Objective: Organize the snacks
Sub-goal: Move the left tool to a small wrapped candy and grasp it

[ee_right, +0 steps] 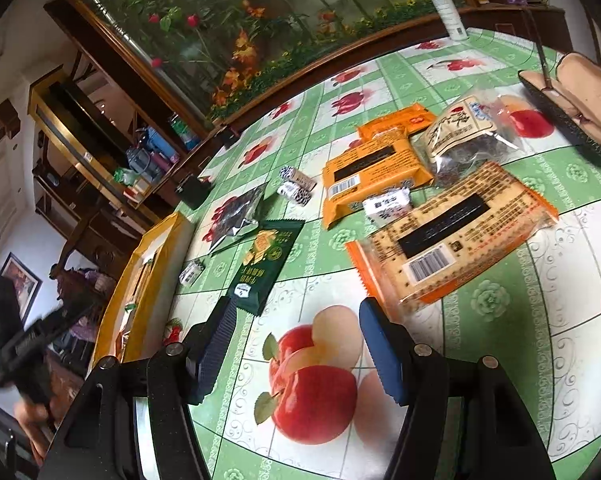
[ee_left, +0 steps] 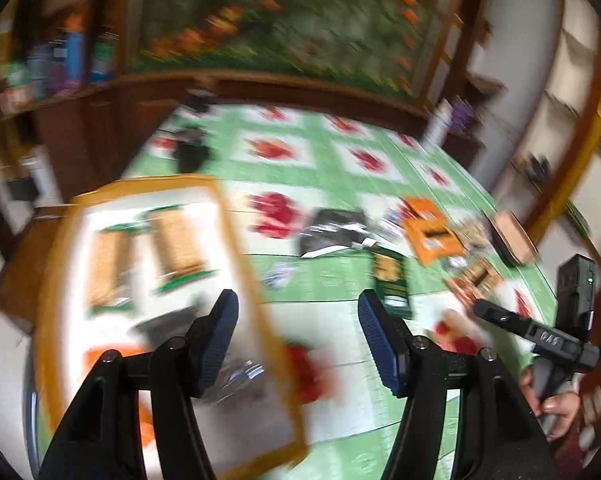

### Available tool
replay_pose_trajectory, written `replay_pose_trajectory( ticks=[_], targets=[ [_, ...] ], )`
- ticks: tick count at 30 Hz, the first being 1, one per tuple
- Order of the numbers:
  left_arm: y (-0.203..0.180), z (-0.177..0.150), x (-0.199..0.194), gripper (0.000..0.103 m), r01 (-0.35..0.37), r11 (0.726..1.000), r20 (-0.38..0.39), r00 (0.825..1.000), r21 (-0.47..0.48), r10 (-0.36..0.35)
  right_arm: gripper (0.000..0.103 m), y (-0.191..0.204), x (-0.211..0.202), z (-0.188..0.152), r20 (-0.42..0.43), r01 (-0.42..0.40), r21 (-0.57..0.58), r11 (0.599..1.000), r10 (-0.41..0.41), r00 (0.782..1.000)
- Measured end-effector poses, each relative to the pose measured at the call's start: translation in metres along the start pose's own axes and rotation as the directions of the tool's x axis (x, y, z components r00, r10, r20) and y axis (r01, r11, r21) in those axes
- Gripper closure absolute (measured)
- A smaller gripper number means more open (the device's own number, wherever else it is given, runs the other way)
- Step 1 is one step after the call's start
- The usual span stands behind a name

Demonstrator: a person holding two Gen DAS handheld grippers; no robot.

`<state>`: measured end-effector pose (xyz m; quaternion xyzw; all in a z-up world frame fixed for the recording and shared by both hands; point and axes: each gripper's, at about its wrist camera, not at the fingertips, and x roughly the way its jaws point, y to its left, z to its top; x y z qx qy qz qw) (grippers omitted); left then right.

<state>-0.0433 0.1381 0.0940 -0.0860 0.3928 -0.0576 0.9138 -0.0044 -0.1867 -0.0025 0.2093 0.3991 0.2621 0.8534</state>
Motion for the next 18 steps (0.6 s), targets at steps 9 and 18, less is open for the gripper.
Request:
replay_pose_trajectory(
  ticks=[9, 18],
  targets=[
    [-0.013, 0.041, 0.096, 0.075, -0.054, 0.994, -0.274, 0.958, 0.097, 0.079, 0.034, -0.009, -0.002, -0.001, -0.014, -0.039, 0.046, 0.998, 0.040, 0.999],
    [-0.007, 0.041, 0.120, 0.075, -0.102, 0.983, -0.339, 0.929, 0.151, 0.148, 0.034, -0.005, -0.002, -0.002, -0.020, -0.046, 0.039, 0.998, 0.047, 0.999]
  ],
)
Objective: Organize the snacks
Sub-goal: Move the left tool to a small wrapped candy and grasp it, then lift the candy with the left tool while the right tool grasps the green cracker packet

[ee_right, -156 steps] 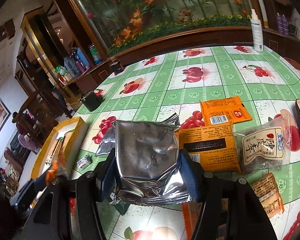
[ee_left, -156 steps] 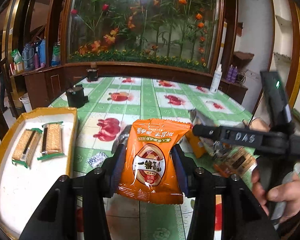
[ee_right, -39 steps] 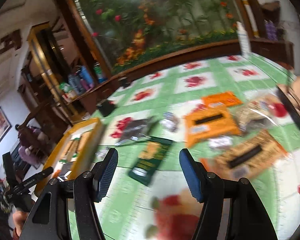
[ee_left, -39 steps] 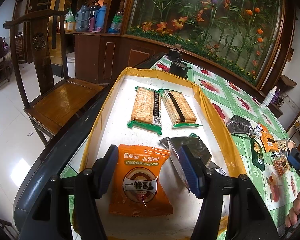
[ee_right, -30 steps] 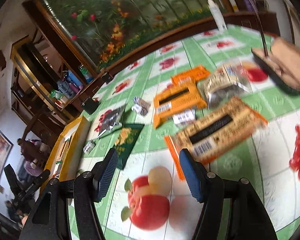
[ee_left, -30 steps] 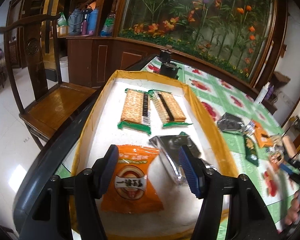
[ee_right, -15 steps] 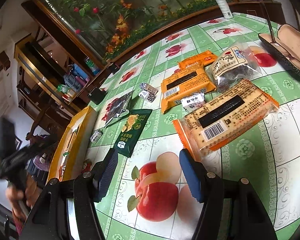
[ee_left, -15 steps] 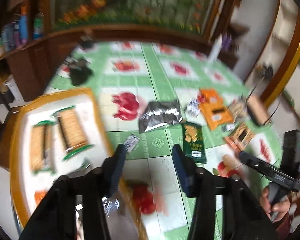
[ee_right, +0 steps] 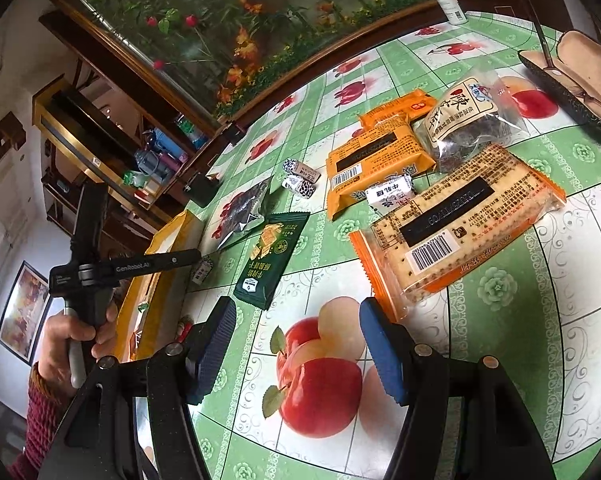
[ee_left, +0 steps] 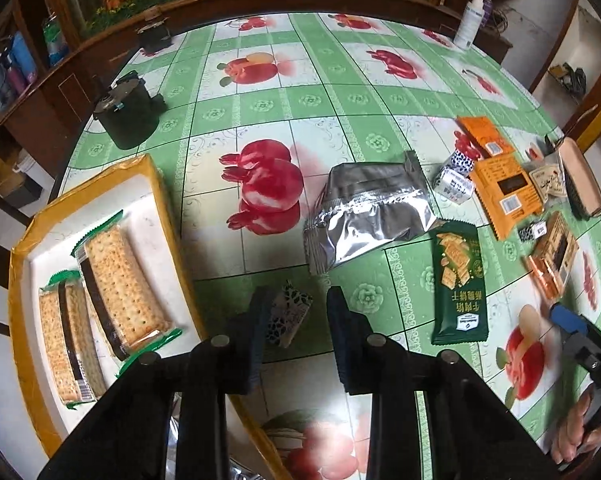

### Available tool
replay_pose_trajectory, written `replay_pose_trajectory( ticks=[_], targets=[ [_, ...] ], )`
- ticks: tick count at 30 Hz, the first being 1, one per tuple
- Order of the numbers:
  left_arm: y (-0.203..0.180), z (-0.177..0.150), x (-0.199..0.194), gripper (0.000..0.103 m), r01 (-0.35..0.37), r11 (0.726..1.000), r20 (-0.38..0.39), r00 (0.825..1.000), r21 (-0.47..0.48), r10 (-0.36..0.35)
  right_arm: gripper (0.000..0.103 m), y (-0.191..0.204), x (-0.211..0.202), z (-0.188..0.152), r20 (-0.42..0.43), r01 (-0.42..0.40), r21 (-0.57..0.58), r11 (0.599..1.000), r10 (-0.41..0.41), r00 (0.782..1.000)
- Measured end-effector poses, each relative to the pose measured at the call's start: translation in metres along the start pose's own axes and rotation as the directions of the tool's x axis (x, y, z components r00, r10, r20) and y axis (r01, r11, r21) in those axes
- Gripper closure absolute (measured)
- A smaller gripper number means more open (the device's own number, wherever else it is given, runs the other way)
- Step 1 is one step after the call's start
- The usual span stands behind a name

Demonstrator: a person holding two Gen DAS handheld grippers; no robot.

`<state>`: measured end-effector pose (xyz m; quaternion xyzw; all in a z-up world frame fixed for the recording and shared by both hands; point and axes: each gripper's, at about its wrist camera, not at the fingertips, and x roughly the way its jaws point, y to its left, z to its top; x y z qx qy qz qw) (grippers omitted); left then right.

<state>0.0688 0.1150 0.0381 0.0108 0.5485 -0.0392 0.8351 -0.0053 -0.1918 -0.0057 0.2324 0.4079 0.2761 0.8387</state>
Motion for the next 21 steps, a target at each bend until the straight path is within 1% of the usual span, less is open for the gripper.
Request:
replay_pose_trajectory(
  ticks=[1, 4, 8, 9, 10, 12, 13, 15, 17, 19, 21],
  targets=[
    [0.000, 0.001, 0.002, 0.075, 0.002, 1.000, -0.009, 1.000, 0.006, -0.002, 0.034, 0.000, 0.000, 0.000, -0.001, 0.001, 0.002, 1.000, -0.001, 1.000],
    [0.000, 0.000, 0.010, 0.075, -0.025, 0.999, -0.040, 0.999, 0.022, 0.026, 0.034, -0.002, 0.000, 0.001, 0.000, 0.003, 0.009, 1.000, -0.003, 1.000],
    [-0.007, 0.002, 0.017, 0.075, -0.052, 0.997, -0.059, 0.997, 0.049, 0.054, 0.034, -0.002, 0.000, 0.001, -0.001, 0.006, 0.007, 1.000, -0.006, 1.000],
    [-0.009, 0.001, 0.017, 0.077, -0.052, 0.997, -0.063, 0.996, 0.054, 0.055, 0.034, -0.003, 0.000, 0.001, 0.000, 0.006, 0.006, 1.000, -0.006, 1.000],
    [-0.013, -0.001, 0.017, 0.078, -0.047, 0.997, -0.067, 0.996, 0.062, 0.051, 0.034, -0.003, 0.000, 0.001, 0.001, 0.006, 0.005, 1.000, -0.006, 1.000],
    [-0.019, -0.007, 0.018, 0.085, -0.035, 0.997, -0.077, 0.996, 0.073, 0.041, 0.034, -0.003, -0.001, 0.001, 0.002, 0.005, 0.006, 1.000, -0.005, 1.000],
    [-0.025, -0.012, 0.017, 0.085, -0.012, 0.997, -0.081, 0.997, 0.077, 0.019, 0.034, -0.004, 0.000, 0.001, 0.002, 0.005, 0.007, 1.000, -0.005, 1.000],
    [-0.035, -0.020, 0.015, 0.085, -0.004, 0.996, -0.068, 0.998, 0.093, 0.011, 0.034, -0.003, 0.000, 0.002, -0.001, 0.006, 0.007, 1.000, -0.006, 1.000],
    [-0.040, -0.027, 0.013, 0.085, 0.002, 0.997, -0.046, 0.999, 0.074, 0.002, 0.034, -0.003, 0.000, 0.002, -0.001, 0.007, 0.006, 1.000, -0.007, 1.000],
    [-0.038, -0.029, 0.013, 0.085, -0.014, 1.000, -0.021, 1.000, 0.019, 0.014, 0.034, -0.003, 0.000, 0.001, -0.001, 0.007, 0.007, 1.000, -0.007, 1.000],
    [-0.037, -0.030, 0.012, 0.084, -0.018, 1.000, 0.002, 1.000, -0.014, 0.018, 0.034, -0.003, 0.000, 0.001, 0.000, 0.007, 0.007, 1.000, -0.007, 1.000]
  ],
)
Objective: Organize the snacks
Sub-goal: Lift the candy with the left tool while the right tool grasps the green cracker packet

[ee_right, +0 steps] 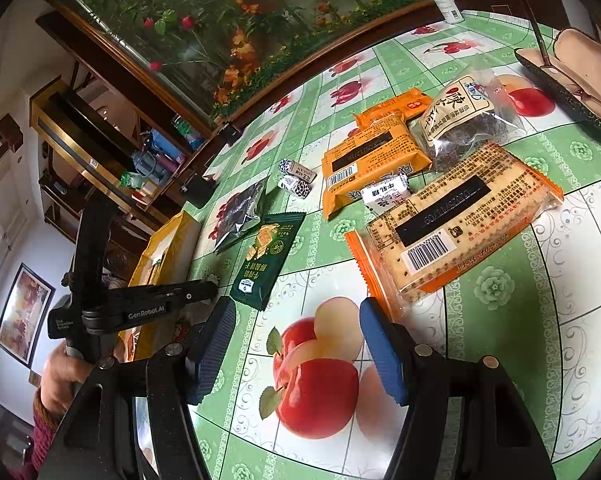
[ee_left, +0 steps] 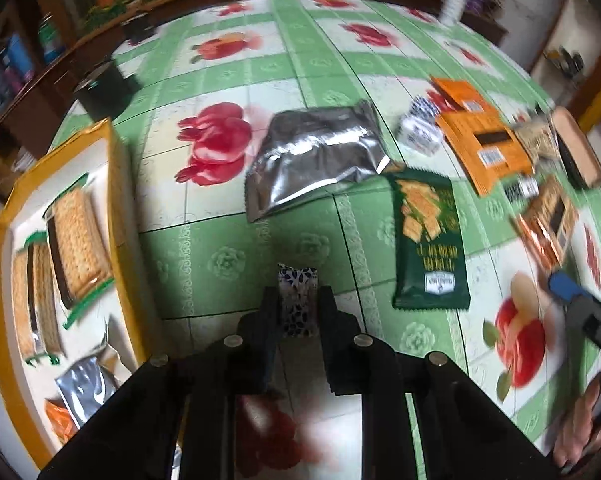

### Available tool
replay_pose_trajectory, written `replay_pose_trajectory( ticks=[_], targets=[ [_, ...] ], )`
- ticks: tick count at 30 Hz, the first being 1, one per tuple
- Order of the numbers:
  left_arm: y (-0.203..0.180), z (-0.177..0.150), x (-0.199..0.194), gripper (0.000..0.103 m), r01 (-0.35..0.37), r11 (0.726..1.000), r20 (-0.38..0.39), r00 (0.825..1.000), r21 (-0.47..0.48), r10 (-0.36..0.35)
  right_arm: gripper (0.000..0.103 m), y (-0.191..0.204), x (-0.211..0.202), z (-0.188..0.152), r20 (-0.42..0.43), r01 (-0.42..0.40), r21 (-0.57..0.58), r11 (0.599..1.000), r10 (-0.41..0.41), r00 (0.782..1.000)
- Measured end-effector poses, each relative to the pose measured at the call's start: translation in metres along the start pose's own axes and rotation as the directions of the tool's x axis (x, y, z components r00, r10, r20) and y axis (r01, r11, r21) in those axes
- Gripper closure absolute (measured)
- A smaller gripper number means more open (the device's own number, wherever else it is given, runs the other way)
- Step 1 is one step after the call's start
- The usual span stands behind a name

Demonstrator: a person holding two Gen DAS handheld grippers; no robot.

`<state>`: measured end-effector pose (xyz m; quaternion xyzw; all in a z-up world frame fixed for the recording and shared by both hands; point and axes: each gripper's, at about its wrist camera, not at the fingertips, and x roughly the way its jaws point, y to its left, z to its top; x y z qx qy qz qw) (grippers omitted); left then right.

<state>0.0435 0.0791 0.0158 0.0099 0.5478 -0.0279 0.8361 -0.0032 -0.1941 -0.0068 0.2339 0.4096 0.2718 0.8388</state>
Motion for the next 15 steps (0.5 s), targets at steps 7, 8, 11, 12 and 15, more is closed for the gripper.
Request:
replay_pose_trajectory(
  ticks=[7, 8, 11, 12, 15],
  targets=[
    [-0.009, -0.019, -0.006, 0.085, -0.009, 0.996, 0.121, 0.993, -0.086, 0.019, 0.034, 0.005, 0.003, 0.000, 0.000, 0.030, -0.027, 0.999, -0.030, 1.000],
    [-0.013, -0.024, -0.007, 0.085, -0.017, 0.996, 0.147, 0.989, -0.088, 0.030, 0.034, 0.007, 0.003, 0.000, 0.002, 0.039, -0.034, 0.999, -0.039, 0.999],
    [-0.019, -0.033, -0.008, 0.085, -0.017, 0.994, 0.216, 0.976, -0.106, 0.040, 0.034, 0.013, 0.006, 0.001, 0.007, 0.072, -0.064, 0.995, -0.072, 0.997],
    [-0.018, -0.034, -0.009, 0.085, -0.010, 0.994, 0.231, 0.972, -0.109, 0.035, 0.034, 0.017, 0.009, 0.002, 0.005, 0.093, -0.084, 0.992, -0.093, 0.996],
    [-0.016, -0.039, -0.008, 0.085, -0.035, 0.993, 0.274, 0.960, -0.109, 0.064, 0.033, 0.030, 0.022, 0.008, -0.021, 0.134, -0.123, 0.983, -0.137, 0.990]
  ],
)
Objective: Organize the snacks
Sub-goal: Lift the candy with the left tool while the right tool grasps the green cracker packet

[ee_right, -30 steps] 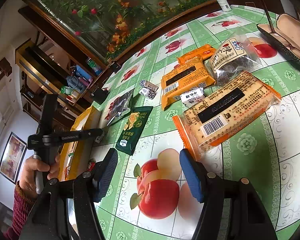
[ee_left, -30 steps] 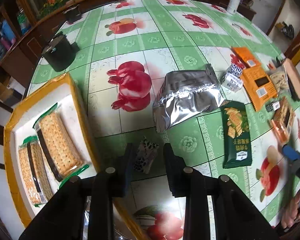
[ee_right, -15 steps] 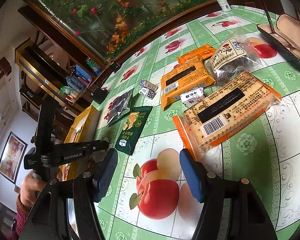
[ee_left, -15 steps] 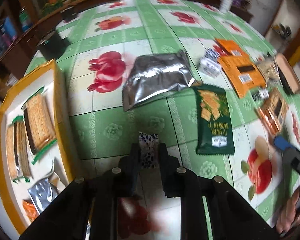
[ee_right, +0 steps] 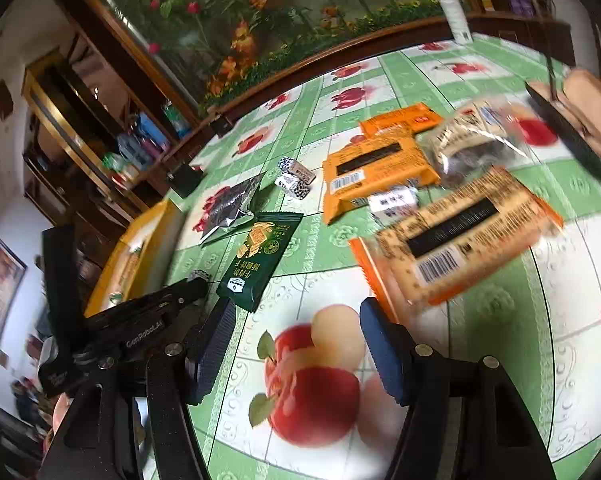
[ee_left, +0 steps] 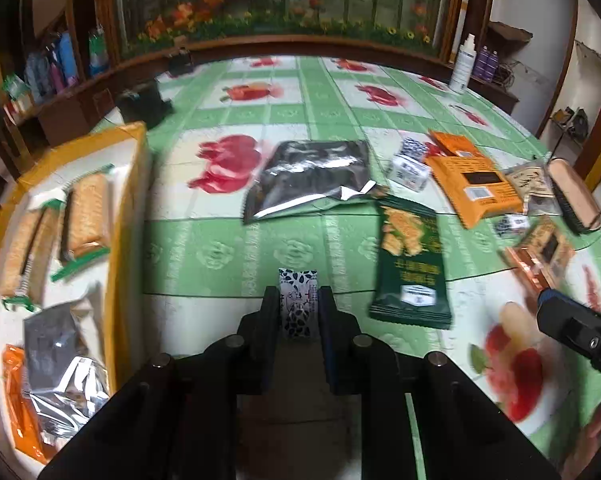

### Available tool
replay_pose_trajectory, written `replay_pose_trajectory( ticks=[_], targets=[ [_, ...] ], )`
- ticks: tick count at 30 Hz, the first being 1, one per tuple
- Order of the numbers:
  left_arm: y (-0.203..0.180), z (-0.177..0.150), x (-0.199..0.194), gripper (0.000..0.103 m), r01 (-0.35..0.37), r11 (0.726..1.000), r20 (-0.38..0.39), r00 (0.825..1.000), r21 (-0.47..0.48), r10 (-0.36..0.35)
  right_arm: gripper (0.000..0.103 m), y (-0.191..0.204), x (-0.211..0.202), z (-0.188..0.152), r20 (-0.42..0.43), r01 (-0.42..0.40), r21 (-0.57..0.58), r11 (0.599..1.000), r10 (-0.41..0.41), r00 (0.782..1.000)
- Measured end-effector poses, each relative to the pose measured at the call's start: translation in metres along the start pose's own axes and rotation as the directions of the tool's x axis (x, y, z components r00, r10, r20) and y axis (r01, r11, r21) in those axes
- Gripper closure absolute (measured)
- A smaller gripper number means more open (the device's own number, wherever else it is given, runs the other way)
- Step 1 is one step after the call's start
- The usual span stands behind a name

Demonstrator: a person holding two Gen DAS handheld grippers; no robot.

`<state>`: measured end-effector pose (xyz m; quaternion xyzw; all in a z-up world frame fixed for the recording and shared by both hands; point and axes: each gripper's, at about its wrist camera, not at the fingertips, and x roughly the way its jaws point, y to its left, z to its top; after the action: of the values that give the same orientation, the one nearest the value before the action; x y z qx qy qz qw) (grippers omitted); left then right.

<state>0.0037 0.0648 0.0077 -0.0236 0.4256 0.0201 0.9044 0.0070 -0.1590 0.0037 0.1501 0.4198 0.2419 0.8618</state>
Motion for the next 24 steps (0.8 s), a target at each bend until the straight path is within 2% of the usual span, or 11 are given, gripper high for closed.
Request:
replay_pose_trajectory(
  ticks=[5, 10, 11, 13, 15, 17, 19, 20, 22, 24],
  targets=[
    [0.005, 0.001, 0.000, 0.085, 0.038, 0.999, 0.006, 0.999, -0.019, -0.038, 0.033, 0.027, 0.034, 0.025, -0.056, 0.055, -0.037, 0.998, -0.057, 0.997],
    [0.005, 0.000, 0.000, 0.085, 0.053, 0.998, 0.010, 0.999, -0.027, -0.053, 0.030, 0.040, 0.080, 0.050, -0.162, 0.121, -0.054, 0.991, -0.128, 0.978],
    [0.005, 0.000, 0.000, 0.085, 0.052, 0.998, 0.010, 0.999, -0.026, -0.052, 0.030, 0.042, 0.087, 0.055, -0.172, 0.139, -0.076, 0.987, -0.150, 0.974],
    [0.005, 0.000, 0.000, 0.085, 0.053, 0.998, 0.009, 0.999, -0.025, -0.053, 0.022, 0.049, 0.095, 0.061, -0.193, 0.174, -0.140, 0.975, -0.199, 0.961],
    [0.004, 0.000, 0.000, 0.085, 0.049, 0.999, 0.007, 0.999, -0.019, -0.049, 0.021, 0.055, 0.102, 0.062, -0.211, 0.175, -0.210, 0.962, -0.219, 0.953],
    [0.003, 0.000, 0.001, 0.085, 0.045, 0.999, 0.006, 0.999, -0.014, -0.044, 0.020, 0.065, 0.108, 0.055, -0.202, 0.201, -0.354, 0.913, -0.285, 0.937],
    [0.001, 0.000, 0.001, 0.083, 0.038, 0.999, 0.003, 0.999, 0.001, -0.038, 0.020, 0.064, 0.108, 0.050, -0.163, 0.217, -0.411, 0.886, -0.306, 0.938],
    [-0.001, -0.001, 0.001, 0.083, 0.037, 0.999, 0.005, 0.999, 0.011, -0.037, 0.023, 0.060, 0.106, 0.050, -0.151, 0.225, -0.426, 0.876, -0.314, 0.937],
    [0.001, 0.000, 0.001, 0.083, 0.047, 0.999, 0.006, 0.999, -0.002, -0.047, 0.054, 0.048, 0.096, 0.055, -0.140, 0.215, -0.421, 0.881, -0.298, 0.944],
    [0.001, 0.001, 0.001, 0.083, 0.046, 0.999, 0.006, 0.999, 0.000, -0.046, 0.054, 0.034, 0.092, 0.061, -0.132, 0.222, -0.387, 0.895, -0.292, 0.947]
  ],
)
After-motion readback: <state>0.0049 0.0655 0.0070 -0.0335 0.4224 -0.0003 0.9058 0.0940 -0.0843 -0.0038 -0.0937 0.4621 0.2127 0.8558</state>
